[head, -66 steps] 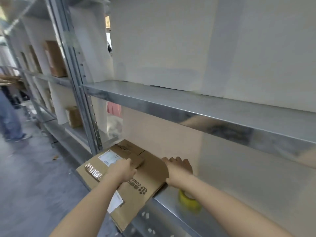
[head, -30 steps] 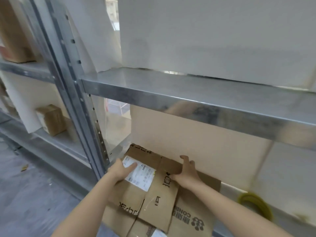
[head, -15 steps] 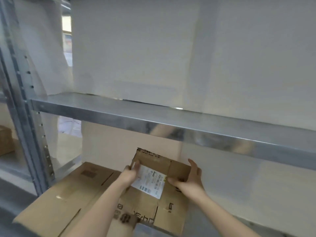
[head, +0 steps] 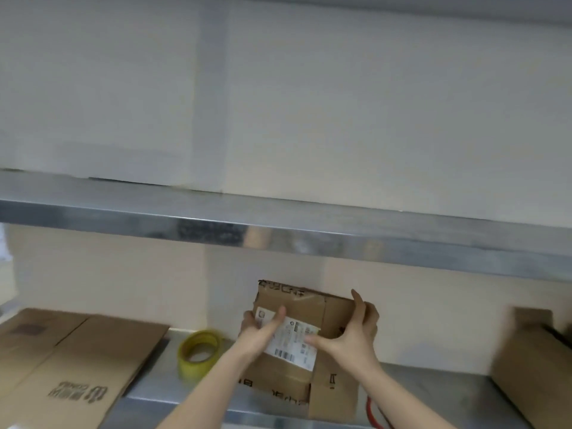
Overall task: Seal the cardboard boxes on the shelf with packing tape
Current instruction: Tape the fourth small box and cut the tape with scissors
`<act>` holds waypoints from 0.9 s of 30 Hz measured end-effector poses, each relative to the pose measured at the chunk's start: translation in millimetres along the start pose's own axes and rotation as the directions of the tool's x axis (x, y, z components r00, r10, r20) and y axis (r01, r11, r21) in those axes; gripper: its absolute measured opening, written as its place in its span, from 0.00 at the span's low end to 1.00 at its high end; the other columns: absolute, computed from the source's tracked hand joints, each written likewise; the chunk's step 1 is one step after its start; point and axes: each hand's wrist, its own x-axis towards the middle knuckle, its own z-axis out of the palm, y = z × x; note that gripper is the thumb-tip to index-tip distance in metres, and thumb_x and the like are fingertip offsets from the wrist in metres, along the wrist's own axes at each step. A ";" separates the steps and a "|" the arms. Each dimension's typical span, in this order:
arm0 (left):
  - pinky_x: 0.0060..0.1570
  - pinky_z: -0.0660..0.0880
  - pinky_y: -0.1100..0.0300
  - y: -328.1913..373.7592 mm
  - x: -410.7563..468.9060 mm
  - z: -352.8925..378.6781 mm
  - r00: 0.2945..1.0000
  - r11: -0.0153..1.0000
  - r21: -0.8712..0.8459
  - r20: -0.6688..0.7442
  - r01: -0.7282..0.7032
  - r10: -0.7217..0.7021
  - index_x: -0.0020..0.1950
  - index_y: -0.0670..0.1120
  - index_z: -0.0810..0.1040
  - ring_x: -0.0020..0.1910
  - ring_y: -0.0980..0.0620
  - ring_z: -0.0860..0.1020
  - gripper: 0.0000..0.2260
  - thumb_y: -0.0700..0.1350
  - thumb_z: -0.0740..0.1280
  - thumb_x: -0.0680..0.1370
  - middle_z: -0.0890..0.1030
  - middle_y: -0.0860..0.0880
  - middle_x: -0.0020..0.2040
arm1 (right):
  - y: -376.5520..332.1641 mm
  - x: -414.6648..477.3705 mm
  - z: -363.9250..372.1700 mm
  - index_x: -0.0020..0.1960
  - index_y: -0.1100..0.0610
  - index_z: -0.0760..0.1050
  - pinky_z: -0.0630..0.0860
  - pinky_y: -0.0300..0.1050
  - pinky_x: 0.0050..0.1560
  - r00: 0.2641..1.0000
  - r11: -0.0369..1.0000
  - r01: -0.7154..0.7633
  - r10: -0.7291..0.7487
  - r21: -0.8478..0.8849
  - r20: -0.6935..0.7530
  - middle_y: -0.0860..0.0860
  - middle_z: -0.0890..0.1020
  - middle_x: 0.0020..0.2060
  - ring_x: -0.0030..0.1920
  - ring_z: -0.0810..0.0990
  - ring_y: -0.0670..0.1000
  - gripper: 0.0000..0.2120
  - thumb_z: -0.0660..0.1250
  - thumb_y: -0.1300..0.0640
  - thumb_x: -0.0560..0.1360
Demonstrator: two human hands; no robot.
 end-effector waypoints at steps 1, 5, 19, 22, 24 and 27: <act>0.53 0.68 0.62 2.9 -0.8 8.5 1.000 1.000 0.026 0.024 -0.014 0.013 0.75 0.44 0.51 0.61 0.48 0.74 0.41 0.64 0.65 0.73 0.70 0.45 0.68 | 4.2 0.0 -4.4 0.75 0.44 0.44 0.61 0.56 0.72 1.000 1.000 0.000 0.000 0.006 -0.011 0.48 0.48 0.70 0.72 0.54 0.57 0.65 0.82 0.38 0.51; 0.58 0.69 0.57 10.1 5.0 26.6 0.994 0.989 0.129 0.096 -0.072 0.060 0.74 0.50 0.53 0.63 0.48 0.72 0.41 0.69 0.65 0.70 0.70 0.48 0.69 | 7.5 -4.4 -5.9 0.75 0.45 0.42 0.67 0.41 0.66 0.992 0.992 0.087 -0.095 0.086 0.085 0.42 0.52 0.64 0.69 0.62 0.49 0.61 0.81 0.46 0.57; 0.56 0.73 0.69 -26.1 -17.2 5.7 0.913 0.914 0.205 0.293 -0.349 0.283 0.64 0.64 0.61 0.60 0.63 0.75 0.35 0.62 0.77 0.64 0.75 0.61 0.62 | 42.1 2.9 -2.9 0.73 0.39 0.26 0.59 0.44 0.72 0.965 0.989 0.142 -0.132 -0.029 0.227 0.47 0.43 0.78 0.77 0.50 0.49 0.71 0.82 0.45 0.56; 0.49 0.72 0.74 -25.1 -17.0 2.8 0.924 0.909 0.228 0.251 -0.348 0.290 0.58 0.61 0.69 0.54 0.66 0.76 0.26 0.61 0.76 0.66 0.78 0.61 0.57 | 43.7 -0.2 1.4 0.77 0.44 0.36 0.66 0.44 0.69 0.973 0.993 0.117 -0.116 0.005 0.199 0.45 0.62 0.73 0.72 0.64 0.46 0.67 0.83 0.47 0.55; 0.45 0.71 0.76 -21.3 -15.7 2.7 0.924 0.908 0.229 0.243 -0.350 0.295 0.57 0.59 0.71 0.53 0.66 0.77 0.21 0.59 0.75 0.68 0.78 0.62 0.54 | 45.8 -2.2 1.9 0.77 0.46 0.41 0.69 0.43 0.67 0.975 0.994 0.106 -0.106 0.013 0.196 0.45 0.67 0.70 0.70 0.68 0.46 0.65 0.83 0.47 0.55; 0.49 0.71 0.73 -19.8 -13.0 4.1 0.929 0.903 0.256 0.234 -0.344 0.287 0.59 0.59 0.72 0.54 0.65 0.76 0.22 0.64 0.72 0.68 0.77 0.65 0.54 | 48.6 -4.8 1.5 0.77 0.47 0.44 0.67 0.42 0.69 0.974 0.993 0.114 -0.109 -0.013 0.199 0.47 0.61 0.74 0.72 0.65 0.46 0.62 0.82 0.46 0.57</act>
